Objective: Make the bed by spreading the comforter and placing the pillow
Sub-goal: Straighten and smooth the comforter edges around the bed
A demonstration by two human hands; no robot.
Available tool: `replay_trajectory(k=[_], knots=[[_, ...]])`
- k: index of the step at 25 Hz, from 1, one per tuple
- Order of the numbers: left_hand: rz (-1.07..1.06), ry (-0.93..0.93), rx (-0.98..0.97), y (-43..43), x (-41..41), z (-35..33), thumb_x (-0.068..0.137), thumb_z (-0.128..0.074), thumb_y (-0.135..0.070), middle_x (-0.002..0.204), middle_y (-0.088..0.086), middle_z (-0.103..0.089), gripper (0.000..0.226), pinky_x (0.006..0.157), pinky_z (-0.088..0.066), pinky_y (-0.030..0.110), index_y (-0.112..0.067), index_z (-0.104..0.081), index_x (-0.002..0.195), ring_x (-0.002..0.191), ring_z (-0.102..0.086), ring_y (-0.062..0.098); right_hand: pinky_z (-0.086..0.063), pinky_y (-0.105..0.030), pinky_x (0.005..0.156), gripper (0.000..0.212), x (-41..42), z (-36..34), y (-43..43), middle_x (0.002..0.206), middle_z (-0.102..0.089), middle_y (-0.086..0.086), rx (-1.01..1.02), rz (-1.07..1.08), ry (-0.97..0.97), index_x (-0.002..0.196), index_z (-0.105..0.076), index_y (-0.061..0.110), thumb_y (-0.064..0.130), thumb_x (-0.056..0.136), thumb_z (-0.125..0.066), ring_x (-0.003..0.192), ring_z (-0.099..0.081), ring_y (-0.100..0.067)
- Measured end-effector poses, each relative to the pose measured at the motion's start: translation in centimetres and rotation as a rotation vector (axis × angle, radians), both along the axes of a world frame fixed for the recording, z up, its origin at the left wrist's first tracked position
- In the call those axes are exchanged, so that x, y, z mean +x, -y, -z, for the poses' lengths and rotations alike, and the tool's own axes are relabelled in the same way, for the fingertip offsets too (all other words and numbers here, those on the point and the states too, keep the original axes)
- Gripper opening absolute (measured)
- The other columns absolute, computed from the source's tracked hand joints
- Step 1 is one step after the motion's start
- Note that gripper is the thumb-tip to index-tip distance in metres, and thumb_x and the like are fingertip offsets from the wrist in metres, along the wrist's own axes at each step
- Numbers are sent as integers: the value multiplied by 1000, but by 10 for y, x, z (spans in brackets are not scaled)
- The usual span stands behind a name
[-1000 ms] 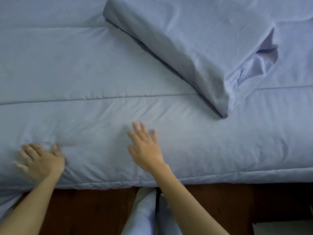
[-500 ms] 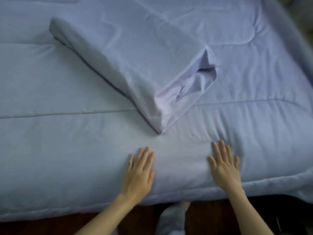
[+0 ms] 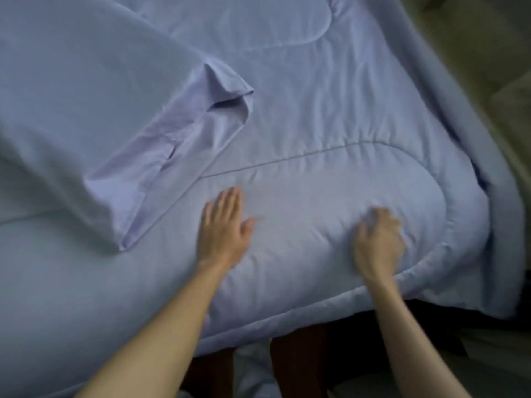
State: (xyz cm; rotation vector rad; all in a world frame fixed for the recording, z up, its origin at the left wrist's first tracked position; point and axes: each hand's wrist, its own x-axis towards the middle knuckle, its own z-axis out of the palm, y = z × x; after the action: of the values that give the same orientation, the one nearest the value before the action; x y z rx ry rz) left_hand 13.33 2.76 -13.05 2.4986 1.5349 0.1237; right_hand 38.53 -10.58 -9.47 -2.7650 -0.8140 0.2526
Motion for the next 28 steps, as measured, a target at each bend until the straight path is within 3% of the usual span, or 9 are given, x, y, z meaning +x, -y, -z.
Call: replay_trajectory(k=[3, 6, 11, 15, 17, 19, 22, 25, 28], knots=[[-206, -66, 71, 15, -49, 8, 92, -32, -40, 150, 13, -38, 63, 111, -28, 46, -5, -34, 144, 136, -39, 25, -15, -55, 114, 53, -85, 0, -90, 155, -28, -8, 54, -542, -201, 144, -36, 18, 32, 93, -39, 145, -21, -27], [-214, -97, 101, 24, -74, 10, 92, -28, -39, 149, 16, -37, 64, 109, -28, 46, -3, -33, 144, 135, -41, 29, 1, -56, 116, 54, -117, 13, -124, 160, -15, 7, -68, -941, -106, 147, -25, 35, 45, 95, -37, 148, -10, -18], [-193, -92, 162, 20, -73, 15, 91, -27, -38, 150, 17, -36, 65, 108, -28, 47, -2, -30, 145, 135, -40, 30, 1, -50, 117, 54, 25, 27, -60, 160, -7, 11, -126, -452, 3, 148, -14, 41, 50, 96, -27, 148, -6, -16], [-203, -75, 160, 20, -74, 12, 92, -28, -38, 148, 18, -39, 63, 107, -30, 48, -2, -33, 143, 133, -43, 32, 2, -67, 111, 55, 131, -6, 49, 161, -1, 11, -351, 36, -89, 148, -6, 45, 54, 95, -20, 148, -3, -20], [-224, -79, 169, 20, -71, 9, 91, -29, -36, 147, 17, -41, 62, 106, -30, 48, -2, -36, 142, 132, -44, 31, 4, -70, 108, 57, 157, -29, 57, 161, -10, 4, -384, 224, -185, 149, -14, 39, 56, 94, -17, 147, -9, -30], [-280, -71, 148, 19, -65, 9, 86, -32, -30, 144, 17, -45, 60, 105, -30, 49, -3, -40, 139, 130, -46, 30, -8, -67, 110, 61, 153, -38, 14, 151, -36, -12, -228, 266, -102, 144, -33, 24, 56, 94, -19, 139, -30, -36], [-413, 10, 90, 26, -44, 8, 80, -32, -24, 139, 17, -50, 60, 102, -30, 53, -2, -47, 133, 129, -47, 33, -25, -52, 112, 61, 74, -30, -92, 144, -46, -15, 25, -220, -118, 137, -45, 15, 52, 92, -27, 133, -40, -31], [-513, 92, 97, 24, -20, 8, 83, -33, -23, 138, 18, -51, 56, 102, -28, 56, 0, -48, 131, 129, -45, 35, -3, -52, 117, 54, -40, -8, -160, 158, -23, 3, -132, -1021, -260, 147, -29, 29, 49, 97, -32, 146, -16, -17], [-514, 133, 157, 12, 11, 3, 86, -33, -22, 140, 16, -49, 53, 107, -23, 56, -2, -48, 133, 133, -42, 34, 6, -53, 115, 52, -30, 12, -176, 160, -9, 9, -139, -1175, -148, 148, -18, 40, 50, 97, -28, 148, -5, -16]])
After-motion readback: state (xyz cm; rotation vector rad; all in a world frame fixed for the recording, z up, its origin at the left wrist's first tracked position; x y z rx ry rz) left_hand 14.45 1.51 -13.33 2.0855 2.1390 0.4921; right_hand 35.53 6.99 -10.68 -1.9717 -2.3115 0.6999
